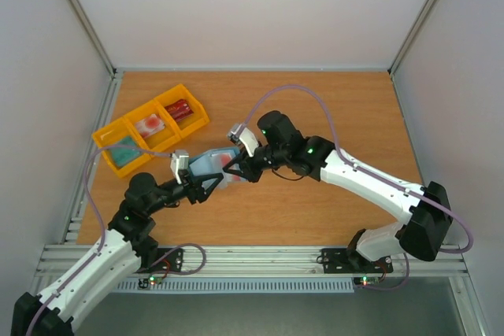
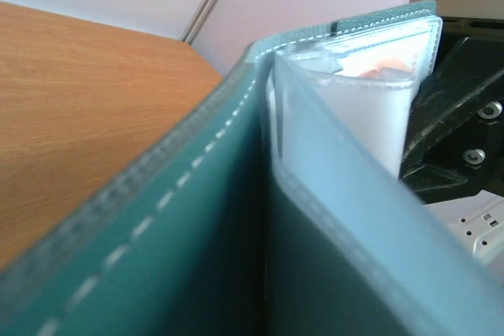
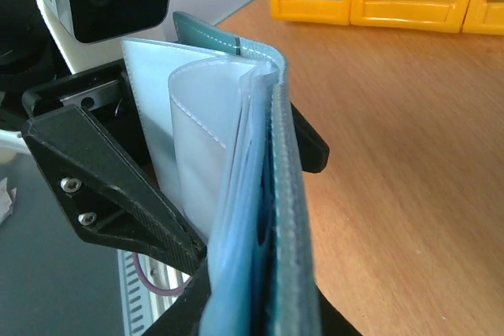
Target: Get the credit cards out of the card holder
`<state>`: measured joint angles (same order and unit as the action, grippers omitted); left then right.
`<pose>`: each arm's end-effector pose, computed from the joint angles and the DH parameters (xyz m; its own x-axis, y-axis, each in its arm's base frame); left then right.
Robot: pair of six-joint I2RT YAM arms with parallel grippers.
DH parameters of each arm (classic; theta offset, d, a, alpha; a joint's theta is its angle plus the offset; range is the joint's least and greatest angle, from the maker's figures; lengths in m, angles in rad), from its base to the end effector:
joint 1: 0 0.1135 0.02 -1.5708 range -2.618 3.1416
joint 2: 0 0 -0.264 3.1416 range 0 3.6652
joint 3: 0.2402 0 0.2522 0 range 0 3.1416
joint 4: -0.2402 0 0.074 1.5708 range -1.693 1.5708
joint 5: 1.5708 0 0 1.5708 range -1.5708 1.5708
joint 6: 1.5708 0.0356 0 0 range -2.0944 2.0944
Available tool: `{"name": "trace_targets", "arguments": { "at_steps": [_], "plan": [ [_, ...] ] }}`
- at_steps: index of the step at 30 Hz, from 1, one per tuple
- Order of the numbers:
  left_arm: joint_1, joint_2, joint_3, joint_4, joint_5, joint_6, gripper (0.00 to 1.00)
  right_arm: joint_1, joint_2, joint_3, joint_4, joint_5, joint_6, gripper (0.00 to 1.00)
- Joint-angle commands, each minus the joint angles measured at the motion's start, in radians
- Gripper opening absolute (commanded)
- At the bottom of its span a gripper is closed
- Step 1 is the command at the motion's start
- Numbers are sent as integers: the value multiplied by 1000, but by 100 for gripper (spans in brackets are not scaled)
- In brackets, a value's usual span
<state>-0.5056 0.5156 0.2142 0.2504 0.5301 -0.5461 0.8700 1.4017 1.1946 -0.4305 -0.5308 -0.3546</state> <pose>0.1196 -0.0868 0.2229 -0.4846 -0.2439 -0.8401 0.7115 0.4489 -0.5407 0.1873 0.2499 0.3198 -0.0400 -0.5118 -0.8582 -0.9974 0.0720 0.0036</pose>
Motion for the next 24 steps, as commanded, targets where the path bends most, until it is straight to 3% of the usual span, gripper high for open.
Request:
{"name": "trace_targets", "arguments": {
  "at_steps": [1, 9, 11, 14, 17, 19, 22, 24],
  "plan": [
    [-4, 7, 5, 49, -15, 3, 75, 11, -4, 39, 17, -27, 10, 1],
    [-4, 2, 7, 39, -36, 19, 20, 11, -58, 25, -4, -106, -41, 1],
    [-4, 1, 7, 28, -57, 29, 15, 11, -67, 28, -17, -148, -55, 1],
    [-4, 3, 8, 12, -96, 31, 18, 1, -98, 15, -35, -164, -75, 2],
    [-4, -1, 10, -15, -153, 33, 36, -39, -148, -15, -45, -169, -78, 1],
    [-4, -3, 11, -38, -207, 49, 42, -73, -173, -28, -62, -187, -72, 1],
    [-4, 1, 14, -67, -281, 63, 45, -128, -209, -58, -78, -148, -48, 1],
    [-4, 2, 14, -76, -293, 70, 46, -169, -217, -58, -113, -34, -9, 1]
  ]
}}
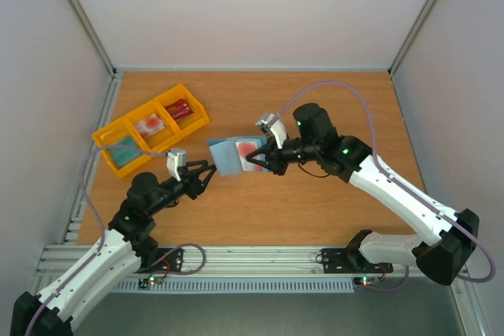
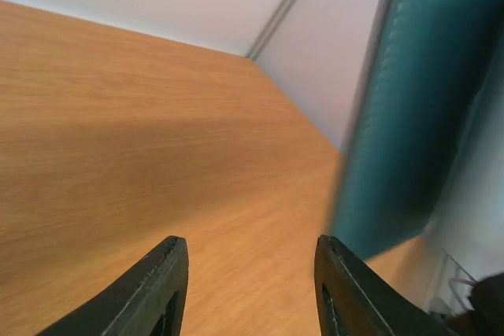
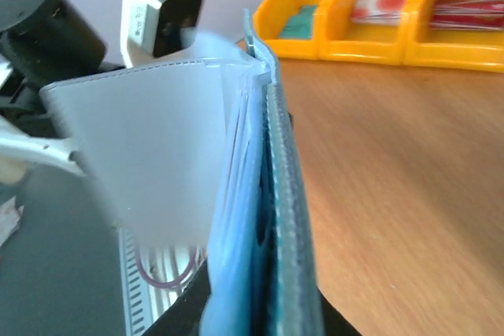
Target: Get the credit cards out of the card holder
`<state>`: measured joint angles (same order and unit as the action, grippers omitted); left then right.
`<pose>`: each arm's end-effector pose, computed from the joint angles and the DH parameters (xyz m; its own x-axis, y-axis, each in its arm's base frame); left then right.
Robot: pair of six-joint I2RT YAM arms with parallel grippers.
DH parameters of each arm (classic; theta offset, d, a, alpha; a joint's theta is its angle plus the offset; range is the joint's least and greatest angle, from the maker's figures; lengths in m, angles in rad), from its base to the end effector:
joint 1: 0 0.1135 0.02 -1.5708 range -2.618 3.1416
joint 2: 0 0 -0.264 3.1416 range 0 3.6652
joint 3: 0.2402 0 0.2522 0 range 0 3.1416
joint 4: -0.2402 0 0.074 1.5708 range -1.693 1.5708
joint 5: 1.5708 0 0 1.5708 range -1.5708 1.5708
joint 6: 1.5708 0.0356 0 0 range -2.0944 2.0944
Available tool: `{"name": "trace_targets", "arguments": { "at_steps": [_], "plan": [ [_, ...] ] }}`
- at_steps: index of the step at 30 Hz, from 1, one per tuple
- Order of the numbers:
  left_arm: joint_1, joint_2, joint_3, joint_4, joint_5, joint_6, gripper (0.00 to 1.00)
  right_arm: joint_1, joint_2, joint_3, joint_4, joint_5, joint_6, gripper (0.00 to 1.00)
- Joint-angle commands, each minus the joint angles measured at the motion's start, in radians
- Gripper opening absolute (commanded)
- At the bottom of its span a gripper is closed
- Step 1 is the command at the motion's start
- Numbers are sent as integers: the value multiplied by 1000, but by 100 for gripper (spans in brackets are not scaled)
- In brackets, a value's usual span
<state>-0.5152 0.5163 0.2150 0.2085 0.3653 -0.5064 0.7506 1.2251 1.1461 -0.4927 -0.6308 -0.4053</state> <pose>0.1233 -0.0844 0.2185 -0.4439 -0.2693 -0.8547 0.6340 0.5797 -0.5119 0.1801 0.1967 0.3468 -0.0034 -0.4386 -0.8987 -0.9955 0.0863 -0.0383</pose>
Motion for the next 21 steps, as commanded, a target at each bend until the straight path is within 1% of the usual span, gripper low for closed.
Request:
{"name": "trace_targets", "arguments": {
  "at_steps": [1, 2, 4, 5, 6, 9, 12, 14, 17, 19, 21],
  "plan": [
    [7, 2, 14, -35, -128, 31, 46, -67, -33, 1, -89, 166, 68, 1],
    [6, -1, 14, -34, -125, 32, 46, -77, -17, 20, -137, 297, 96, 1],
    [6, -4, 14, -30, -113, 34, 46, -80, 46, 94, -286, 576, 147, 1],
    [6, -4, 14, -26, -105, 35, 46, -79, 87, 136, -353, 681, 170, 1],
    [6, -5, 12, -21, -89, 35, 46, -79, 127, 177, -413, 746, 195, 1],
    [6, -3, 9, 16, -7, 22, 44, -44, 211, 245, -466, 823, 235, 1],
    [6, -4, 7, 62, 87, 2, 43, 53, 300, 310, -498, 968, 245, 1],
    [6, -8, 6, 80, 147, -2, 43, 104, 387, 393, -530, 1023, 249, 1],
    [6, -12, 6, 100, 195, -14, 43, 193, 527, 534, -603, 1095, 233, 1],
    [4, -15, 4, 112, 218, -22, 44, 234, 604, 615, -628, 1098, 214, 1],
    [2, -17, 4, 117, 231, -28, 44, 246, 650, 662, -627, 1034, 205, 1]
  ]
}}
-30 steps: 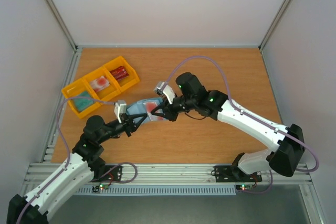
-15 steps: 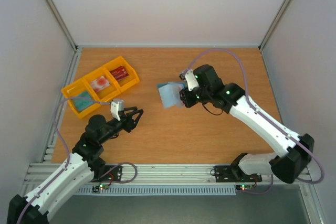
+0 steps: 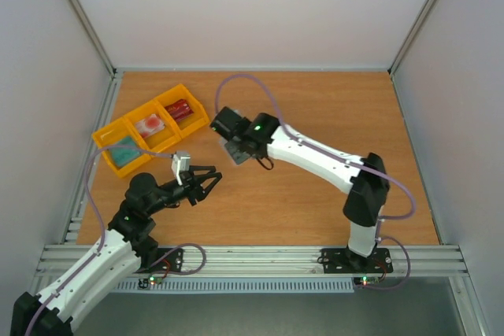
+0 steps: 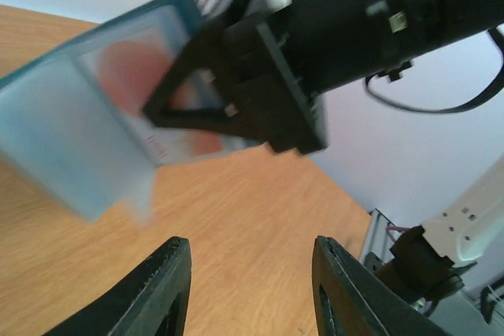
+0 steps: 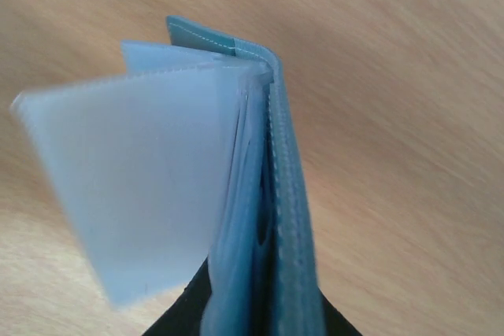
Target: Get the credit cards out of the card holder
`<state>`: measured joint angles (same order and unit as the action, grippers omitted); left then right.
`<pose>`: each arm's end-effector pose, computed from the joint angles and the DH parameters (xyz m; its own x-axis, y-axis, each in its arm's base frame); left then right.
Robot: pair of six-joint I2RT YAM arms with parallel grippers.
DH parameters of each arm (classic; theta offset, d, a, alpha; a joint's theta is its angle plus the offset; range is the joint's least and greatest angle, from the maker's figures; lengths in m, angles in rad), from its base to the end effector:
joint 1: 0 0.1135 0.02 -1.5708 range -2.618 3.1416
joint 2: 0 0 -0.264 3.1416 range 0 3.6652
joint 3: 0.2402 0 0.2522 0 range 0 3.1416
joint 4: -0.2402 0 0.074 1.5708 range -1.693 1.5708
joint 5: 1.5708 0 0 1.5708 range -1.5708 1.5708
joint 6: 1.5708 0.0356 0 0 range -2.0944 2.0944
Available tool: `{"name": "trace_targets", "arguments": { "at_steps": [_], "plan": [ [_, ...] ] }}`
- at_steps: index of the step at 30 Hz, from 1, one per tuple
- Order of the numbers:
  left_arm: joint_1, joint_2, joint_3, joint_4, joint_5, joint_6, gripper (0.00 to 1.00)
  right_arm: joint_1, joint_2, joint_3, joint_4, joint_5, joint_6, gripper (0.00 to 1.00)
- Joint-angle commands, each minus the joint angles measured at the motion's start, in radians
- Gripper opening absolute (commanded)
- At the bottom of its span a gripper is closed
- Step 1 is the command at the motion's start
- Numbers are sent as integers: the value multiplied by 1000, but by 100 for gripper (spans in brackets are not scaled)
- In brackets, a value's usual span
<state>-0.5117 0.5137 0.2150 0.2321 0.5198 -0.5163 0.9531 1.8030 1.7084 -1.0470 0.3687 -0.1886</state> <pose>0.1191 -0.0872 0.2215 -0.4736 -0.2254 -0.8514 0.7167 0.4631 -0.5213 0.2276 0.2982 0.3095 -0.3910 -0.8523 -0.3473 -0.7603 0.5118 -0.3999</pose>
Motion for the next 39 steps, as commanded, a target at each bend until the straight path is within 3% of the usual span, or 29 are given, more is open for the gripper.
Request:
{"name": "trace_targets", "arguments": {
  "at_steps": [1, 3, 8, 12, 16, 20, 23, 28, 33, 39],
  "plan": [
    [-3, -16, 4, 96, 79, -22, 44, 46, 82, 115, -62, -9, -14, 1],
    [-7, -20, 4, 93, 75, -21, 43, 47, 91, 131, -27, -121, -20, 1],
    [-8, -25, 3, 71, 24, -30, 40, 49, 86, 142, 11, -228, -34, 1],
    [-8, -3, 9, -10, -205, -67, 42, 48, 23, 79, 89, -466, -98, 1],
    [-8, 14, 5, 33, -79, -74, 41, 40, -129, -87, 257, -657, -130, 1],
    [-7, 13, 6, 37, -61, -71, 37, -27, -291, -247, 400, -777, -136, 1],
    [-7, 6, 4, 76, 40, -76, 42, -67, -366, -341, 472, -852, -145, 1],
    [-7, -26, 4, 92, 126, -46, 47, -68, -399, -408, 544, -1031, -193, 1],
    [7, -64, 6, 100, 177, -24, 49, -68, -405, -454, 627, -1084, -196, 2],
    [30, -95, 7, 111, 189, -37, 39, -69, -395, -474, 651, -1142, -238, 3]
  ]
}}
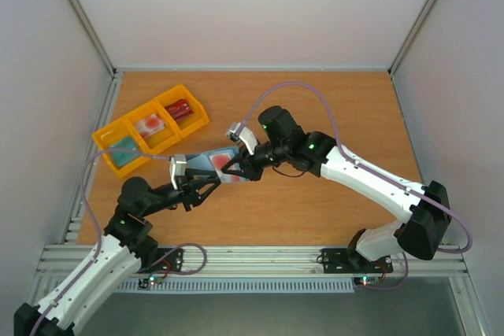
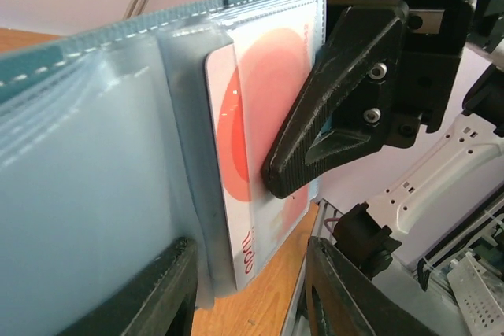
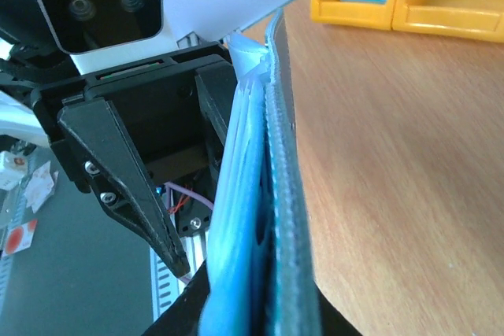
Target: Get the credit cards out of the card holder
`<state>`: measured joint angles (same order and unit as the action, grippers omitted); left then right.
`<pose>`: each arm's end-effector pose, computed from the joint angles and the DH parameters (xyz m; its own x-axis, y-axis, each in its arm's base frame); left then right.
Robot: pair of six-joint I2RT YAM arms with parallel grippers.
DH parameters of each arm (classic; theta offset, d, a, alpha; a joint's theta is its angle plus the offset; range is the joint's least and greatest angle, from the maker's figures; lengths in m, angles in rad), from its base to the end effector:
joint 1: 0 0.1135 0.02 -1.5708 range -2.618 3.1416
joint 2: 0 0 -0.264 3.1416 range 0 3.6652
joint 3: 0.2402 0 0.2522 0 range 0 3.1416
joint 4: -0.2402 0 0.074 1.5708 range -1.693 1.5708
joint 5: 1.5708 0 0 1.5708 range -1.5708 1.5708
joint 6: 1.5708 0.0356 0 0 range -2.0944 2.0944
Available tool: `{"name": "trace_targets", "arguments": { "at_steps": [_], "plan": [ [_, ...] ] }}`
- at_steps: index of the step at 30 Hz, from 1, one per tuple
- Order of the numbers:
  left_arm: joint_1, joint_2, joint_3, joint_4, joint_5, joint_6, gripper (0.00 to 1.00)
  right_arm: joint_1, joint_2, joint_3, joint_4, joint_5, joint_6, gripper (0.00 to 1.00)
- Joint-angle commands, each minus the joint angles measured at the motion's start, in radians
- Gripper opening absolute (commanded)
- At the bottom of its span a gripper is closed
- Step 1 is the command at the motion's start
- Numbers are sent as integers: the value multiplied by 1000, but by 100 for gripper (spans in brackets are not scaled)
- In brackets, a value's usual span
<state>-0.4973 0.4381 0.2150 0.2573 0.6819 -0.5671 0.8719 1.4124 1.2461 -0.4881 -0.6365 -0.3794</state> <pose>0.1077 -0.0840 0.2333 -0.4710 -0.2189 -0.8546 0.7955 0.3133 -0.5187 0.1841 0.2519 0.3303 -0.0234 -0.4907 -0.8710 -0.9987 -0.0273 0.0422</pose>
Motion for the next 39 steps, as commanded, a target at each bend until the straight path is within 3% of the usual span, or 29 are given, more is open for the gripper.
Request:
{"name": "trace_targets", "arguments": {
  "at_steps": [1, 7, 10, 17, 24, 29, 34, 39],
  "plan": [
    [18, -24, 7, 84, 27, 17, 39, 12, -8, -20, 108, -152, -51, 4],
    [48, -52, 14, 111, 17, -8, 41, 12, -29, -38, 112, -188, -91, 5],
    [66, -54, 45, 118, 77, -39, 38, 12, -46, -34, 120, -230, -95, 6],
    [69, 71, 253, -86, 237, 97, 26, -1, -73, 5, 229, -259, -88, 6],
    [72, 182, 406, -27, 334, 64, 29, -15, -128, 0, 221, -274, -142, 6],
    [44, 223, 465, -62, 335, 47, 44, -14, -169, -3, 217, -338, -148, 7],
    [26, 266, 511, -1, 346, -9, 51, -14, -183, 16, 211, -427, -138, 8],
    [-24, 299, 548, -63, 317, 50, 50, 8, -201, 11, 233, -341, -104, 7]
  ]
}}
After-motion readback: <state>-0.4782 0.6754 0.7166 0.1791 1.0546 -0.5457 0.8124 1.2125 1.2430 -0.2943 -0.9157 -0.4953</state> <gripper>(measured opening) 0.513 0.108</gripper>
